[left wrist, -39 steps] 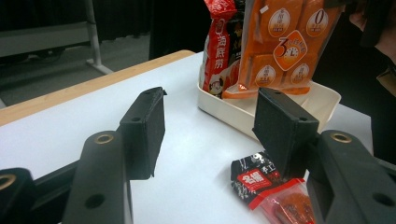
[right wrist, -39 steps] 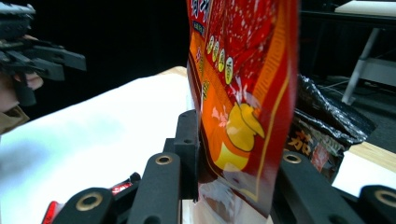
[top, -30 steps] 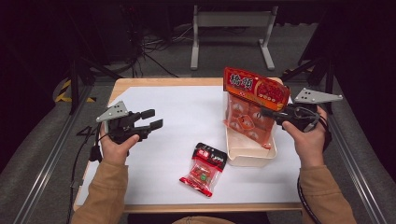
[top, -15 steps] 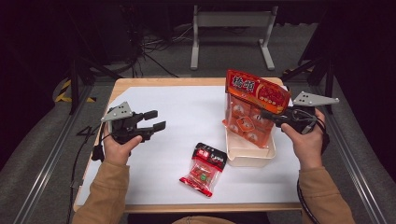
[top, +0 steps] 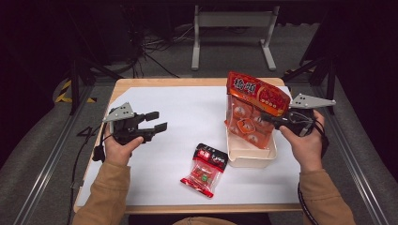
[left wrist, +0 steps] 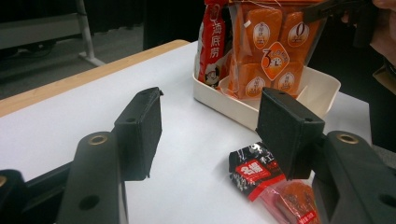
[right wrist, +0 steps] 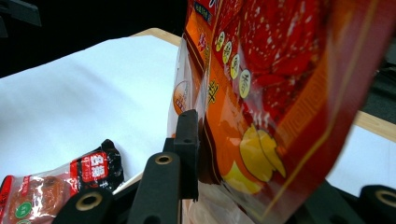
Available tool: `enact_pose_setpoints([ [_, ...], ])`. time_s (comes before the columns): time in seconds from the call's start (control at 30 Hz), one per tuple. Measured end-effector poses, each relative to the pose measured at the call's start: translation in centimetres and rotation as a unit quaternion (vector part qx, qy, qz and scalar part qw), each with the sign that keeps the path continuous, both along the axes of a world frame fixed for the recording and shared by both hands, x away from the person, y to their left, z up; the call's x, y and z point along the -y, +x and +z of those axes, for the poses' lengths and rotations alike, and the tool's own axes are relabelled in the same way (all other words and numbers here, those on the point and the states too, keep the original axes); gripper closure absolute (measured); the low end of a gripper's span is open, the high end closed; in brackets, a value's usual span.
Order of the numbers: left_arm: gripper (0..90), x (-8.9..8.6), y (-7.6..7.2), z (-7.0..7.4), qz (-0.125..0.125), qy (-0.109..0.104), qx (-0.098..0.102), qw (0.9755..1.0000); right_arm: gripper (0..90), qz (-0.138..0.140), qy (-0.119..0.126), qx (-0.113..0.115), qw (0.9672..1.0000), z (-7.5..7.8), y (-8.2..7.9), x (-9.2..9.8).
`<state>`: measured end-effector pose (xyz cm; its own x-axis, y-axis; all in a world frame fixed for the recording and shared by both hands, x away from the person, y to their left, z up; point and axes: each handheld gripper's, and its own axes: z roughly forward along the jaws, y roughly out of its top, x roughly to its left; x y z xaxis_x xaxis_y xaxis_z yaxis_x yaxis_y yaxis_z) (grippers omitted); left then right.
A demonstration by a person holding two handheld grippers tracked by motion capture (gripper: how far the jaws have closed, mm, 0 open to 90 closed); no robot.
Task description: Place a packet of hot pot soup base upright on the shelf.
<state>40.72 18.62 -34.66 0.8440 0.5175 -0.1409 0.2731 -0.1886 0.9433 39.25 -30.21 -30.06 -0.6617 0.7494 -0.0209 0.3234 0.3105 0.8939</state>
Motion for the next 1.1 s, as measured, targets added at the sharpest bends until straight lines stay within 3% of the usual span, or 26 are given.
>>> enact_pose_setpoints([
  [0.17,41.0,0.2,0.0,0.0,-0.003,0.004,-0.002,1.0000,71.9,-0.004,-0.014,-0.013,0.9998,-0.7,0.2,-0.1],
  [0.23,41.0,0.2,0.0,0.0,-0.003,0.004,-0.002,1.0000,71.9,0.002,-0.027,-0.024,0.9993,-1.9,0.6,-0.7],
  [0.3,40.9,0.2,0.0,0.0,-0.004,0.003,-0.002,1.0000,71.9,0.003,-0.013,-0.021,0.9997,-2.5,0.8,-0.6],
  [0.6,39.8,0.3,0.2,-0.2,-0.006,0.007,-0.006,0.9999,71.8,0.005,0.004,-0.035,0.9994,-3.2,0.8,0.7],
  [0.7,38.2,0.5,0.4,-0.4,-0.014,-0.002,-0.006,0.9999,71.7,0.006,0.017,-0.042,0.9990,-3.5,0.8,1.3],
  [0.83,37.5,0.8,0.6,-0.6,-0.011,0.005,-0.006,0.9999,71.5,0.010,0.028,-0.048,0.9984,-3.8,0.8,2.1],
  [0.9,37.6,1.1,1.0,-0.9,-0.011,0.021,-0.024,0.9994,71.3,0.009,0.028,-0.047,0.9984,-3.8,0.8,2.2],
  [1.03,37.7,1.6,1.2,-1.2,-0.017,0.026,-0.035,0.9989,70.5,0.011,0.028,-0.049,0.9984,-3.7,0.6,2.2],
  [1.1,37.6,1.8,1.3,-1.2,-0.023,0.028,-0.038,0.9987,61.0,0.010,0.047,-0.046,0.9978,-3.5,0.4,2.5],
])
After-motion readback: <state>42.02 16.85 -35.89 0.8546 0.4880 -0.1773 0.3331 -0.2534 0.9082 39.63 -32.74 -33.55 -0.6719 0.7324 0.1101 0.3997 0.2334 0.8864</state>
